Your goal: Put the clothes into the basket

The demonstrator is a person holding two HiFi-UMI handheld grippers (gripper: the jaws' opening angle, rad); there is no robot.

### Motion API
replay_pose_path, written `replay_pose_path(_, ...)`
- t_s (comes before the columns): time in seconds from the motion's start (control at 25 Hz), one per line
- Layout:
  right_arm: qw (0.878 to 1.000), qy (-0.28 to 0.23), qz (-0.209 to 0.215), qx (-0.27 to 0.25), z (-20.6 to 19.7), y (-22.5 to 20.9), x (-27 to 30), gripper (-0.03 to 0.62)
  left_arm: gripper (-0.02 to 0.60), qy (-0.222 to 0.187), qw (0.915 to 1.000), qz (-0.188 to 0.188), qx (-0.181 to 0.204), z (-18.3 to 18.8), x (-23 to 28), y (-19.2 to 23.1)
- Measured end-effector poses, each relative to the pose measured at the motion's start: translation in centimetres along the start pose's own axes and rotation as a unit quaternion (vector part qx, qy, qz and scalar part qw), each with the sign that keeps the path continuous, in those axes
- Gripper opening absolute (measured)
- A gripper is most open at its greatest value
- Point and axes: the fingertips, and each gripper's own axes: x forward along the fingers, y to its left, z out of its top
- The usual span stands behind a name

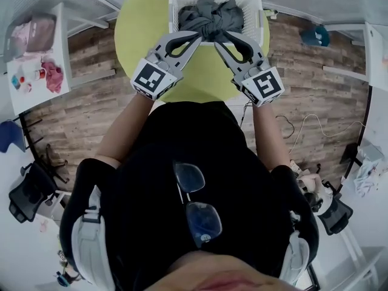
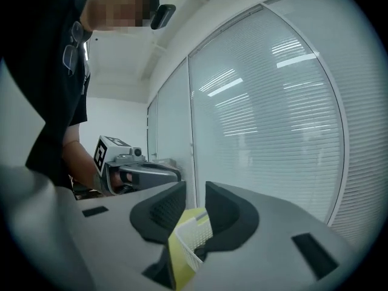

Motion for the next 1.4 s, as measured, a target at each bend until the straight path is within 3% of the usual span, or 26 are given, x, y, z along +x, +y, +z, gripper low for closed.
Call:
replay_pose_path(0.08,1.000,-0.008,-0.008,-0.007,0.3,0.4,-0.1,0.061,0.011,-0.001,1.0000,-0.005,-0.001,0.1,-0.2,-0.2)
replay_pose_path(0.2,1.000,-0.009,-0.016,-0.009,0.3,0.7,0.0,0.026,0.011,-0.002,0.9999,-0.012,0.001,0.2,-0.4,-0.7)
replay_pose_path(0.64,0.999,-0.010,-0.032,-0.012,0.0,1.1,-0.4,0.024,0.011,-0.008,0.9996,-0.027,0.007,0.6,-0.1,-1.7)
replay_pose_path(0.8,0.999,0.003,-0.034,-0.008,-0.7,1.1,-0.7,0.023,0.010,0.008,0.9995,-0.030,0.007,-0.1,0.0,-2.0)
replay_pose_path(1.4,0.999,-0.009,-0.035,0.004,-0.3,0.7,-1.3,0.024,0.009,0.001,0.9997,-0.023,0.012,0.2,0.4,-2.3)
